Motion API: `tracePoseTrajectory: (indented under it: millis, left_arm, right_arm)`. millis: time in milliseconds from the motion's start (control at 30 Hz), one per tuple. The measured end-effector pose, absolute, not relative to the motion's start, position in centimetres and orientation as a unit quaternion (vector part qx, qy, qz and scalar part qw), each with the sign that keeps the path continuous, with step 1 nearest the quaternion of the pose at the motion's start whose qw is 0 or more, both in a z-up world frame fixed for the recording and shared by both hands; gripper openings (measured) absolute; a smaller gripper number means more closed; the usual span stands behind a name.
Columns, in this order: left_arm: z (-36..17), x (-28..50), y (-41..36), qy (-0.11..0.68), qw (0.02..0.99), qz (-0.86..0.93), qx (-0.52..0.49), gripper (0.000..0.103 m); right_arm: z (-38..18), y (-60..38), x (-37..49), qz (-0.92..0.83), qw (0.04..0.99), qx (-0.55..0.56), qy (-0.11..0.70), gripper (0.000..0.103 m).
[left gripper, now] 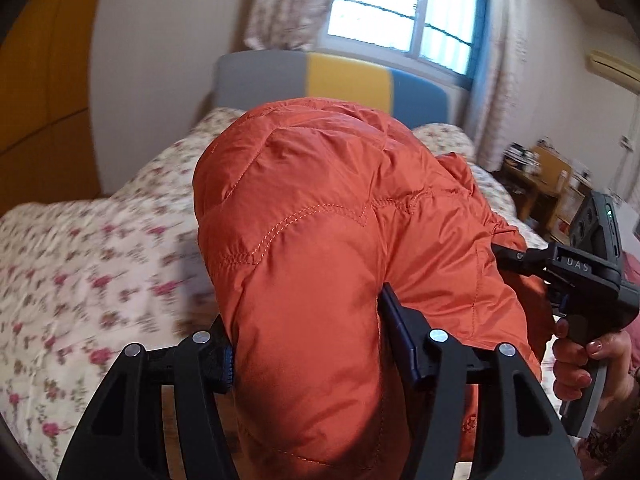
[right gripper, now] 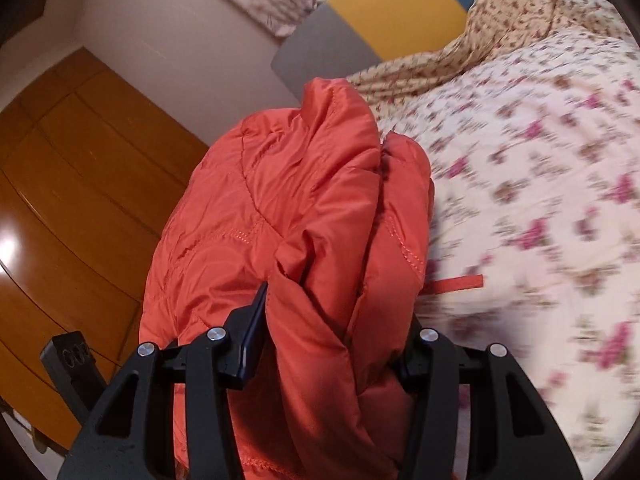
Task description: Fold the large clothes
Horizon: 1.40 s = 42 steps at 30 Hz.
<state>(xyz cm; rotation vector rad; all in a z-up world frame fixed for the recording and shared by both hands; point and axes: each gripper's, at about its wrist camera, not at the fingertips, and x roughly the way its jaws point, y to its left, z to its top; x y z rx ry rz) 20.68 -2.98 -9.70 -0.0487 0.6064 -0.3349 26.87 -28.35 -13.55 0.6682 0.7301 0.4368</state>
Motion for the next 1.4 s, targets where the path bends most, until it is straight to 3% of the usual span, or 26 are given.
tracePoseTrajectory:
  millis: [133,200,267,333,433,533,600,767,1067,1300,1400]
  left_arm:
    - [-12.0,22.6,1.2,0.318,0.937,-0.134,-0.051,0.061]
    - [-13.5,23.2,3.0,0.342,0.927,-0.130,-0.085,0.069]
    - [-14.5,22.9,4.3,0.347,0.924,-0.116,-0.109,0.084]
    - [-14.5,21.8,4.0,0.339,0.931,-0.098,-0.088,0.092]
    - [-13.6,20.0,2.9,0.343,0.933,-0.090,-0.068,0.092]
    - [-12.2,17.7,2.3,0.308,0.943,-0.099,-0.082,0.100]
    - [-12.2,16.8,1.4,0.297,0.945,-0.119,-0.071,0.100]
    - [-15.2,16.0,-2.1,0.311,0.944,-0.088,0.064,0.100]
    - [-14.7,15.2,-0.5,0.352,0.932,-0.085,0.019,0.100]
    - [-13.3,11.9,-0.9,0.361,0.932,-0.043,0.008,0.100]
    - [-12.7,10.6,-0.8,0.368,0.929,-0.039,0.000,0.100]
  right_arm:
    - [-15.1,-24.5,28.6,0.187,0.867,0.273,0.372,0.065]
    - [-15.6,-24.2,28.4,0.182,0.873,0.261,0.371,0.070]
    - [-15.7,-24.3,28.0,0.165,0.877,0.247,0.379,0.075]
    - [-15.2,-24.9,26.7,0.147,0.882,0.233,0.382,0.076]
    - [-15.0,-25.1,23.5,0.110,0.903,0.171,0.379,0.077]
    - [-16.9,-25.0,21.8,0.092,0.896,0.146,0.409,0.077]
    - [-18.5,-25.0,21.0,0.089,0.884,0.160,0.430,0.077]
    - [-19.2,-24.4,19.6,0.073,0.896,0.119,0.421,0.076]
    - [-16.6,-23.9,16.2,0.067,0.908,0.125,0.395,0.078]
    - [-13.6,-21.4,11.7,0.073,0.932,0.069,0.348,0.099]
    - [-12.7,-20.7,10.4,0.068,0.936,0.050,0.342,0.101]
